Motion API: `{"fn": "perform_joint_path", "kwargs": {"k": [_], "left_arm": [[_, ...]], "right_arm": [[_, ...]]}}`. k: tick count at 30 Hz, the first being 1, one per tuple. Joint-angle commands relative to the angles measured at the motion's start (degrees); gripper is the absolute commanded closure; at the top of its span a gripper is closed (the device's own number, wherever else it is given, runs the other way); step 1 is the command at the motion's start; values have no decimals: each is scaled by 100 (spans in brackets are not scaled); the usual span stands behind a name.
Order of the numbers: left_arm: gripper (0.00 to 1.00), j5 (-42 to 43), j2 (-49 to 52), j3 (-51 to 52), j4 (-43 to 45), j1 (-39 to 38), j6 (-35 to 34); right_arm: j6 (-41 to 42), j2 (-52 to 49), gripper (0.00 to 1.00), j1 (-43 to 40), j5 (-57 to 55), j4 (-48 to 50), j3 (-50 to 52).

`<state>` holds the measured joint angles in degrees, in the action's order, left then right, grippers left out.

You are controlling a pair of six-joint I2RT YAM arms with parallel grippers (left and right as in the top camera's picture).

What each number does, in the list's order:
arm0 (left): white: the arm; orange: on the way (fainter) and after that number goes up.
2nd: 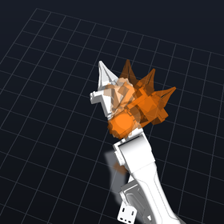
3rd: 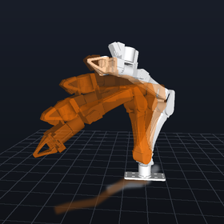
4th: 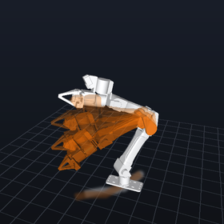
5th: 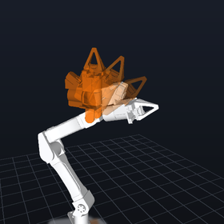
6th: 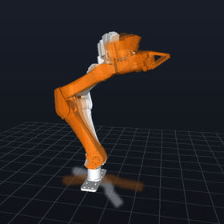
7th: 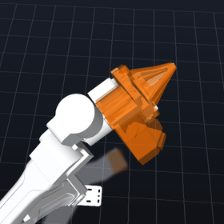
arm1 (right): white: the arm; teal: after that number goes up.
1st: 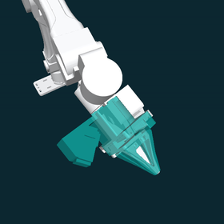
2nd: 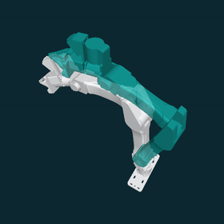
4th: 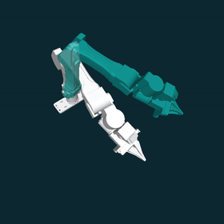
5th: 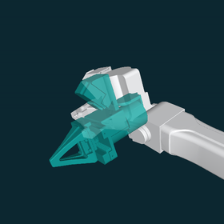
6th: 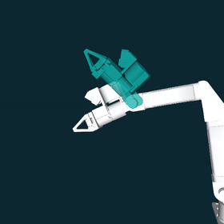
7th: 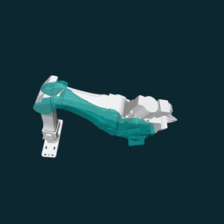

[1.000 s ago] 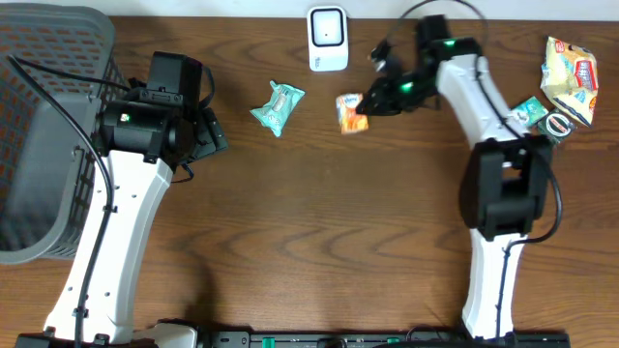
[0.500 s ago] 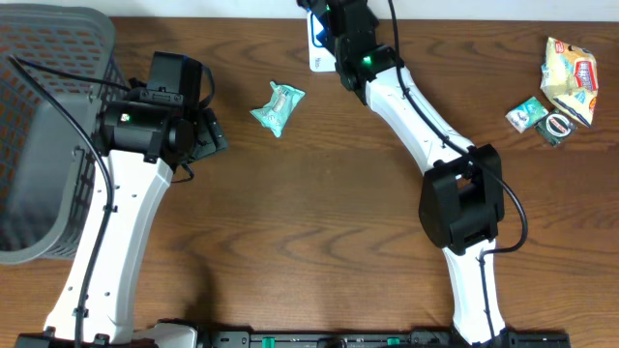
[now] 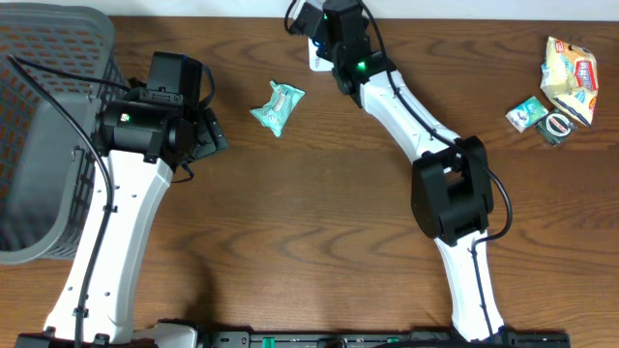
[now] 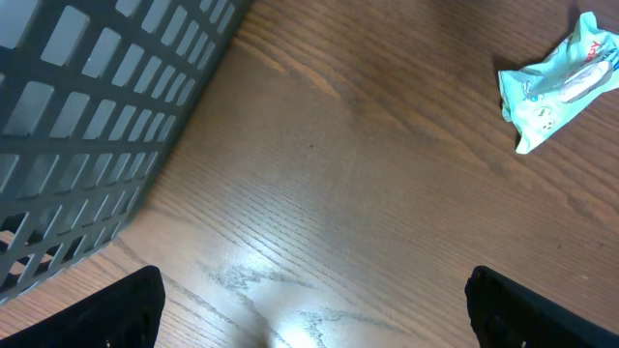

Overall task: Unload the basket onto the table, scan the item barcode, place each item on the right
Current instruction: 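Lift the orange pack and hold it to the scanner face, then carry the orange pack to the far right and drop it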

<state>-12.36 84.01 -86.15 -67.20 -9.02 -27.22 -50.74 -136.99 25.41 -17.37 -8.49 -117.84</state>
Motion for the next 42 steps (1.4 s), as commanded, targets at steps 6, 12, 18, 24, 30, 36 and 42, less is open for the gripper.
{"fn": "perform_joint_path", "kwargs": {"k": [6,12,18,24,30,36,42], "left_arm": [[2,-76,24,4,-24,22,-52],[2,-76,24,4,-24,22,-52],[2,-79,24,4,-24,22,-52],[2,-79,24,4,-24,22,-52],[2,-76,24,4,-24,22,-52],[2,-79,24,4,-24,22,-52],[2,-76,24,4,-24,22,-52]], "right_arm": [[1082,437,99,-240,-699,-562,-46],[2570,741,99,-1110,-1147,-1825,-46],[3585,739,99,-2367,-1250,-3766,-44],[4194,739,99,-3163,-1010,-5167,-44],[4295,739,99,-3593,-1019,-5722,-44],[4564,739,52,-3969,-1014,-5825,-44],[4791,739,23,-3963,-37,-5971,-44]]}}
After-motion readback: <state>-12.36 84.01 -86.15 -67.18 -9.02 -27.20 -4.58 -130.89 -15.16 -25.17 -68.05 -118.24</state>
